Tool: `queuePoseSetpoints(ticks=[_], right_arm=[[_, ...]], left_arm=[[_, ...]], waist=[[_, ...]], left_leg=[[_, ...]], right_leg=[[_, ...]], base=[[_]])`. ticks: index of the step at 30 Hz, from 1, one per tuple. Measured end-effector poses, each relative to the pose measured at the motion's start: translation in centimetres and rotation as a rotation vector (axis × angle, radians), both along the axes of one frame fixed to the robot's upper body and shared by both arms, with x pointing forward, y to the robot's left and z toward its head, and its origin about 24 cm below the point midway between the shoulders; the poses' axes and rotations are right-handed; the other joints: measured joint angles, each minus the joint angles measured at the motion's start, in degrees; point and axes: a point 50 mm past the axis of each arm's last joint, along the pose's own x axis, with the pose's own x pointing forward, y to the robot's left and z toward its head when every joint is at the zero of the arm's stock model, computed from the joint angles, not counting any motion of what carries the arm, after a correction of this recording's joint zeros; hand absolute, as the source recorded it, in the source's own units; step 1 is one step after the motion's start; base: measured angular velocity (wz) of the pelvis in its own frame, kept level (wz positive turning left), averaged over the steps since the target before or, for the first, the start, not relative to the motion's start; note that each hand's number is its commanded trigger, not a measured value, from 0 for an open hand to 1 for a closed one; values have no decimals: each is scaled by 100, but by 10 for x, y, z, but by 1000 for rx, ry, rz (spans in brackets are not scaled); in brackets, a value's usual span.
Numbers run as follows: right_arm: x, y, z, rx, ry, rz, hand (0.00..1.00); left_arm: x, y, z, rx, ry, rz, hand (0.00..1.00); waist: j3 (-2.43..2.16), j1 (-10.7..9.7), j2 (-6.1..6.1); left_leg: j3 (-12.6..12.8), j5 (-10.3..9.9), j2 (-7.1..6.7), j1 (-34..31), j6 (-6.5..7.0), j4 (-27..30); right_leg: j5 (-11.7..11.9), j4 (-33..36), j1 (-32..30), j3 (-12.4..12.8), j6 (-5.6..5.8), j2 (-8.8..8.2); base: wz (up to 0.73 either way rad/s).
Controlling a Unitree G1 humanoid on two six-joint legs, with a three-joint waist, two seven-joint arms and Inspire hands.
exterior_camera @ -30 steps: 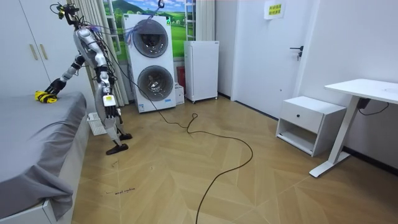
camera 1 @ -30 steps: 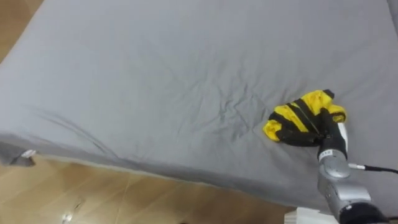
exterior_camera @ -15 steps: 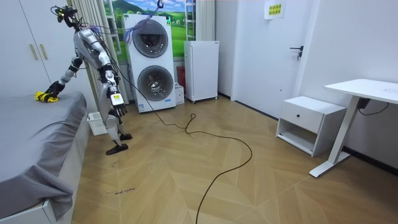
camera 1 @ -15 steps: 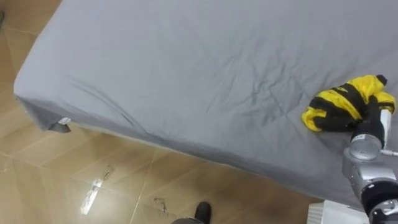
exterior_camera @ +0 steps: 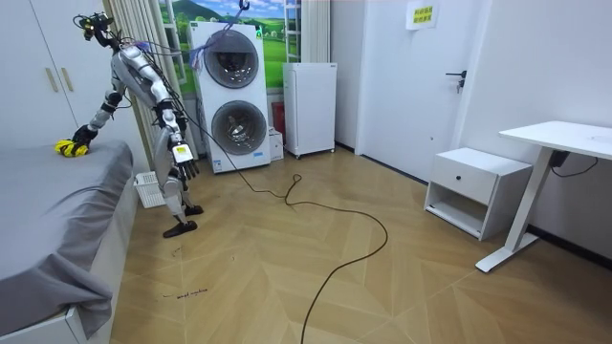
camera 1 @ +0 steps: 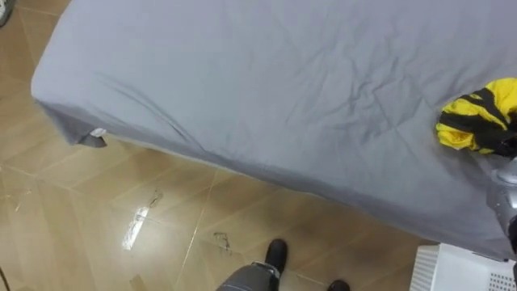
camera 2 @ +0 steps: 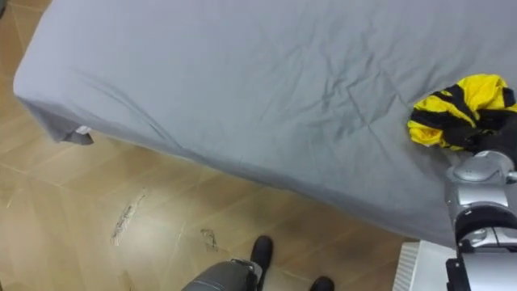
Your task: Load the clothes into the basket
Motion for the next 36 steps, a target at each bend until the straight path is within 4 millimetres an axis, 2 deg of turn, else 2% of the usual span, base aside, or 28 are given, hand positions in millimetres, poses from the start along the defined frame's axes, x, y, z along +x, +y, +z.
queuePoseSetpoints(ticks=[4, 8, 11, 12, 14, 15, 16, 17, 18, 19, 20, 22, 26, 28, 32, 34, 36], right_arm=[[2, -1, 2, 39, -17, 15, 100], [-2, -1, -4, 87, -12, 35, 100], [-5, -1, -9, 120, -8, 40, 100], [-10, -2, -14, 125, 4, 37, 100], [-17, -1, -21, 141, 6, 47, 100], [-24, 1, -29, 177, 3, 51, 100], [-34, 4, -40, 218, 4, 50, 100], [-39, 5, -45, 233, 8, 54, 100], [-49, 10, -53, 249, 17, 72, 100], [-55, 15, -56, 258, 3, 97, 100], [-57, 17, -57, 264, -8, 107, 100], [-67, 24, -61, 282, -13, 153, 100], [-87, 32, -73, 317, 20, 197, 100], [-95, 34, -76, 332, 30, 199, 100], [-104, 36, -71, 281, 22, 235, 100], [-104, 39, -68, 261, 4, 243, 100], [-109, 38, -70, 270, 6, 224, 100]], left_arm=[[9, -1, 2, -6, -21, -9, 0], [18, -2, 4, -8, -52, -15, 0], [25, 2, 8, -8, -95, 0, 0], [26, 5, 9, -3, -108, 13, 0], [24, 11, 11, 11, -115, 10, 0], [18, 15, 11, 16, -109, 27, 0], [10, 19, 10, 15, -104, 59, 0], [7, 21, 10, 14, -103, 80, 0], [-1, 24, 9, 18, -93, 102, 0], [-8, 25, 9, 18, -89, 123, 0], [-11, 26, 8, 17, -88, 133, 0], [-13, 26, 9, 17, -92, 149, 0], [-11, 23, 9, 10, -118, 185, 0], [-10, 22, 9, 7, -123, 188, 0], [-12, 18, 8, 1, -117, 175, 0], [-15, 20, 8, 8, -102, 185, 0], [-16, 20, 7, 2, -96, 186, 0]], waist=[[-1, -25, -16], [-2, -110, -55], [-14, -203, -148], [-28, -241, -215], [-62, -358, -301], [-105, -471, -361], [-179, -538, -463], [-210, -558, -511], [-266, -617, -604], [-292, -660, -628], [-295, -688, -623], [-297, -912, -612], [-303, -1019, -591], [-306, -1153, -566], [-310, -1327, -532], [-302, -1443, -544], [-299, -1477, -569]], left_leg=[[46, 0, 6, 20, 0, -53], [117, 2, 4, 219, 0, -175], [163, 1, 10, 461, 0, -290], [150, 4, 5, 612, -3, -368], [167, 4, 3, 857, -3, -423], [184, 3, 6, 1063, -3, -472], [323, 2, 9, 1318, 0, -586], [378, -2, 9, 1436, 5, -624], [482, -9, 10, 1663, 13, -672], [492, -49, 22, 1875, 14, -743], [514, -96, 47, 1975, 12, -779], [653, -163, 93, 2281, 2, -891], [811, -195, 89, 2790, -32, -1213], [906, -197, 105, 3008, -37, -1338], [964, -210, 106, 3282, -44, -1427], [1086, -230, 126, 3402, -51, -1460], [1139, -252, 161, 3495, -60, -1478]], right_leg=[[0, 0, 0, 26, 1, 0], [1, -73, 163, 27, 2, -12], [0, -214, 379, 79, 7, 7], [3, -295, 523, 113, 11, 23], [18, -455, 831, 118, 37, 59], [50, -657, 1124, 132, 61, 108], [62, -829, 1393, 167, 78, 125], [67, -902, 1511, 190, 88, 127], [85, -1047, 1735, 250, 117, 133], [123, -1216, 1954, 297, 129, 163], [145, -1274, 2037, 311, 126, 187], [195, -1433, 2372, 410, 144, 248], [204, -1504, 2661, 675, 146, 291], [204, -1504, 2737, 778, 145, 309], [206, -1518, 2891, 979, 141, 324], [209, -1530, 2948, 1112, 137, 351], [220, -1617, 3028, 1178, 131, 368]], base=[[-2], [-1], [-6], [0], [5], [4], [0], [-13], [-24], [-30], [-37], [-23], [-31], [-27], [-28], [-27], [-22]])
